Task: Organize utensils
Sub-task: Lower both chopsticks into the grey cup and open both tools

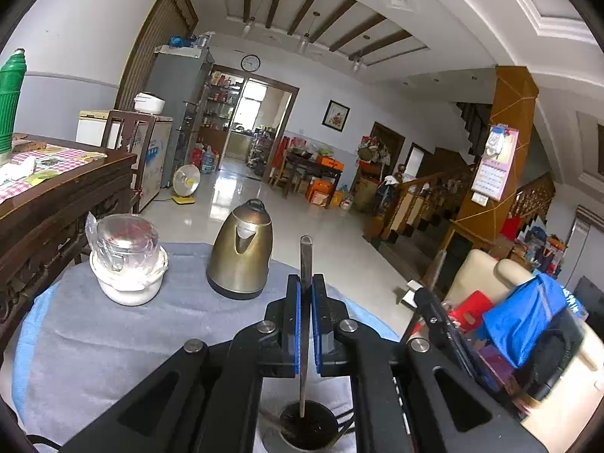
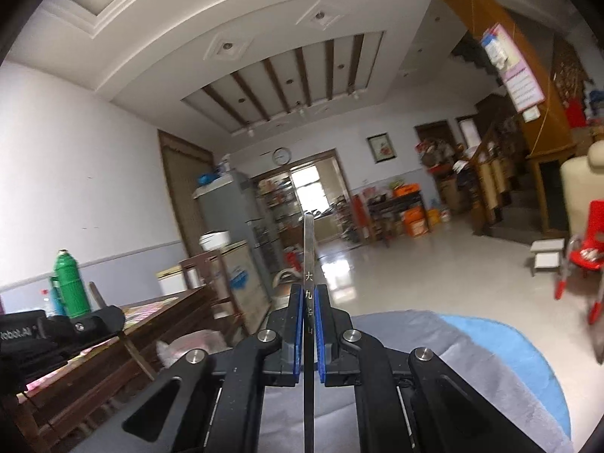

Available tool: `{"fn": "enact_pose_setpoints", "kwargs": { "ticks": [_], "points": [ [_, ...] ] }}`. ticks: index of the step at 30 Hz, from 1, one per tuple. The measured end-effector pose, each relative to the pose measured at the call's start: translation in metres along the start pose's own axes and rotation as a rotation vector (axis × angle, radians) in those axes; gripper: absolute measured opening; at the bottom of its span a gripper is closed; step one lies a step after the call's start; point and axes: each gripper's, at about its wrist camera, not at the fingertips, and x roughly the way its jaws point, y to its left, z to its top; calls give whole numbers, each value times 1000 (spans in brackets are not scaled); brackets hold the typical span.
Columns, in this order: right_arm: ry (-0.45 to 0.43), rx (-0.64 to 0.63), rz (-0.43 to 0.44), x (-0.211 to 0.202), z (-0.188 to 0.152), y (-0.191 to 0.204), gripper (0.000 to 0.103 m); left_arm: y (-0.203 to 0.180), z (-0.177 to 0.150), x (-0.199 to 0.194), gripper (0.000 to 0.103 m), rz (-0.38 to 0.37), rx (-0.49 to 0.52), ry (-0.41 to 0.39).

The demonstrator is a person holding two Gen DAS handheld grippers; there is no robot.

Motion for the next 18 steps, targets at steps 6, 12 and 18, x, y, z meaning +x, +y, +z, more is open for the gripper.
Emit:
{"fn": "enact_pose_setpoints", "kwargs": {
  "ticks": [6,12,18],
  "points": [
    [7,-16,-32,10,-11,7,6,4,-20,30,6,22,-10,69],
    [50,-29,-22,15,-25,9,6,4,-26,34,6,19,18,116],
    [123,-42,14,12,-34,8,6,5,-21,14,7,21,32,111]
  ]
}}
